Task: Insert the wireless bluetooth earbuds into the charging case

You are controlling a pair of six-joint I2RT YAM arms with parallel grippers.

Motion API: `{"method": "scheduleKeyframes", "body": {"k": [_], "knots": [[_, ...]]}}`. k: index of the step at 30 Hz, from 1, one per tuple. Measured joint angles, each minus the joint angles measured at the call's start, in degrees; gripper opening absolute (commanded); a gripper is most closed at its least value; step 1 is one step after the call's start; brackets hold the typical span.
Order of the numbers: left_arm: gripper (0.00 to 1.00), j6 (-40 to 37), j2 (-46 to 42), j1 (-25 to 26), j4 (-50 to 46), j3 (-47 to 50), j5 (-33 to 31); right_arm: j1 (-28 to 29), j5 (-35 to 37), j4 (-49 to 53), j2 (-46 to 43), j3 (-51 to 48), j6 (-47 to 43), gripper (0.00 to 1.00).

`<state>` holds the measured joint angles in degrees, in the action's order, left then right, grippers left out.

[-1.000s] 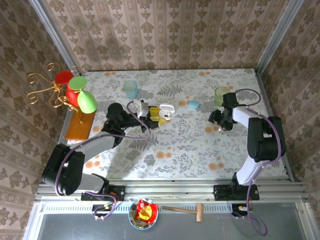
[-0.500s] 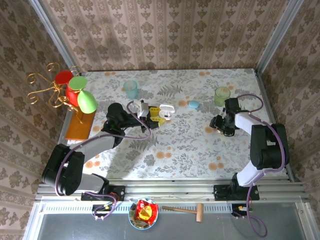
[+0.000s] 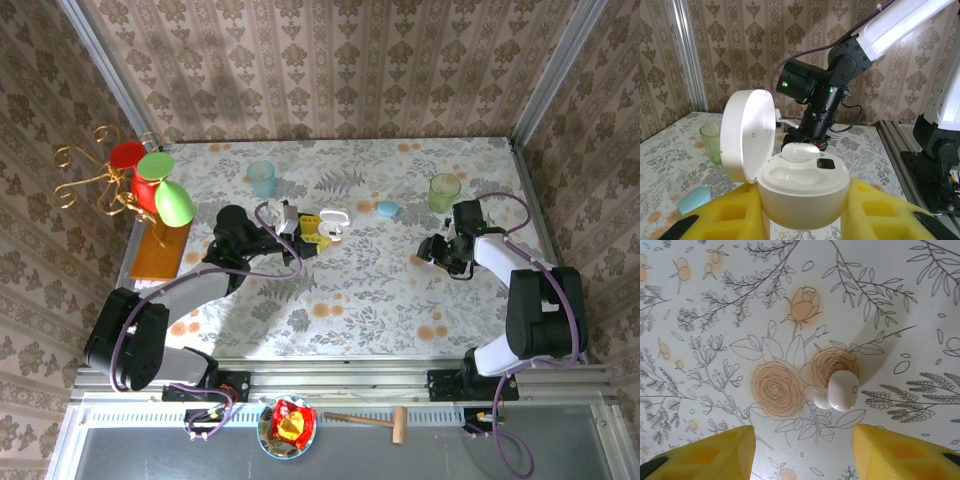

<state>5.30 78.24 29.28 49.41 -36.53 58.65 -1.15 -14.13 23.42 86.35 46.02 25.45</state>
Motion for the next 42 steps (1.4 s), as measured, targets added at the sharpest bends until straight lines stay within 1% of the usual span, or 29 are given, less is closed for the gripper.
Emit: {"method": "scheduleKeyframes", "body": {"k": [4, 8, 11, 16, 23, 28, 33, 37, 42], "knots": [[0.28, 0.00, 0.00, 0.00, -0.04, 0.00, -0.02, -0.11, 1.29, 0.11, 3.17, 1.57, -0.22, 0.51], [0.28, -0.42, -0.50, 0.00, -0.81, 0.00, -0.20, -0.11, 1.70, -0.83, 5.90, 3.13, -0.17, 0.44], [0.28, -0.79, -1.29, 0.00, -0.87, 0.00, -0.22, -0.13, 1.73, -1.03, 6.36, 3.13, -0.07, 0.38], [0.28, -1.07, -1.49, 0.00, -0.90, 0.00, -0.22, -0.52, 1.70, -1.46, 6.43, 3.10, 0.02, 0.32], [0.28, -1.05, -1.49, 0.02, -0.85, 0.00, -0.22, -1.53, 1.46, -2.95, 8.00, 3.10, 0.22, 0.27], [0.28, -1.05, -1.49, 0.39, -0.83, 0.00, -0.22, -1.99, 1.01, -2.95, 8.07, 3.10, 0.20, 0.20], [0.28, -1.05, -1.49, 0.66, -0.83, 0.00, -0.24, -2.14, 0.37, -3.02, 8.00, 3.10, 0.26, 0.18], [0.28, -1.31, -1.49, 0.66, -0.87, 0.00, -0.74, -2.14, 0.35, -3.19, 7.28, 2.60, 0.26, 0.18], [0.28, -5.01, -1.36, 1.16, -4.61, -0.46, -2.82, -1.42, 1.03, -1.40, 2.27, 1.46, 0.26, 0.18]]}}
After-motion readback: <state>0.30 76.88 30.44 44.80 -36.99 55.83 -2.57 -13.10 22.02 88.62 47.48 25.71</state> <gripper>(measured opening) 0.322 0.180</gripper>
